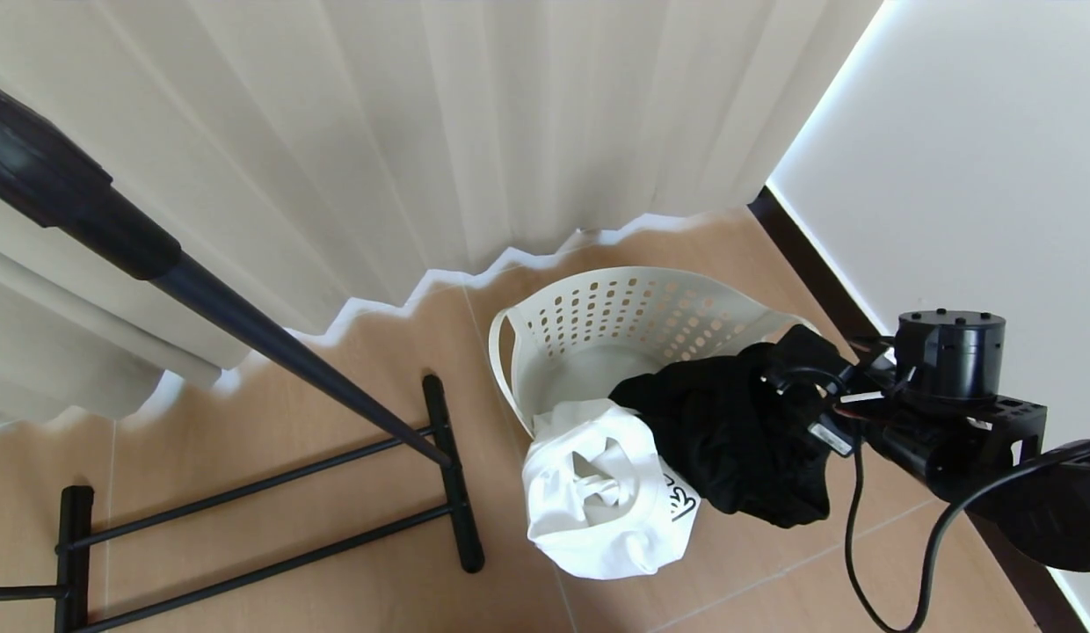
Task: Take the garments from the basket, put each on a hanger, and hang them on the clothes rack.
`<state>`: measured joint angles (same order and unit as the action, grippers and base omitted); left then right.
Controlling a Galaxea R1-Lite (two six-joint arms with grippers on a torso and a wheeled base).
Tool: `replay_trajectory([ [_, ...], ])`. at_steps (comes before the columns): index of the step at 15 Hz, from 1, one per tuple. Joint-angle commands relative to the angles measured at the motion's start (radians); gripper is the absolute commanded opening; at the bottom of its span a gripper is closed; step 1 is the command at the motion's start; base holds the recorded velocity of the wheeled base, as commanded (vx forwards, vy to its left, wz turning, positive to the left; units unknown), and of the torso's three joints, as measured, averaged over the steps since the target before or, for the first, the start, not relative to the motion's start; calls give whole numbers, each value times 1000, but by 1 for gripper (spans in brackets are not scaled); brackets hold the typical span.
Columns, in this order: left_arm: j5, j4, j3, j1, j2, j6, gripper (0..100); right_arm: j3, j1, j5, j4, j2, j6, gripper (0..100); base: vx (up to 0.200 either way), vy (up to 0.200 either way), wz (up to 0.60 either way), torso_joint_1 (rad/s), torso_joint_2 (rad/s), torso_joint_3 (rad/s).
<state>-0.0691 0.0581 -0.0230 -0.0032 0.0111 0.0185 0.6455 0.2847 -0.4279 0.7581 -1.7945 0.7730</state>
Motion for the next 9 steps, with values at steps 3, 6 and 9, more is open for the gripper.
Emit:
replay_trajectory([
  [3,0,0,0,0,0,0,100,32,-4,8,35,-57,-4,100,0,0,0,0,0,0],
  [6,0,0,0,0,0,0,100,54,-5,14,58,-75,-12,100,0,0,0,0,0,0],
  [9,0,0,0,0,0,0,100,69,-5,38,60,-103,-40,100,0,0,0,0,0,0],
])
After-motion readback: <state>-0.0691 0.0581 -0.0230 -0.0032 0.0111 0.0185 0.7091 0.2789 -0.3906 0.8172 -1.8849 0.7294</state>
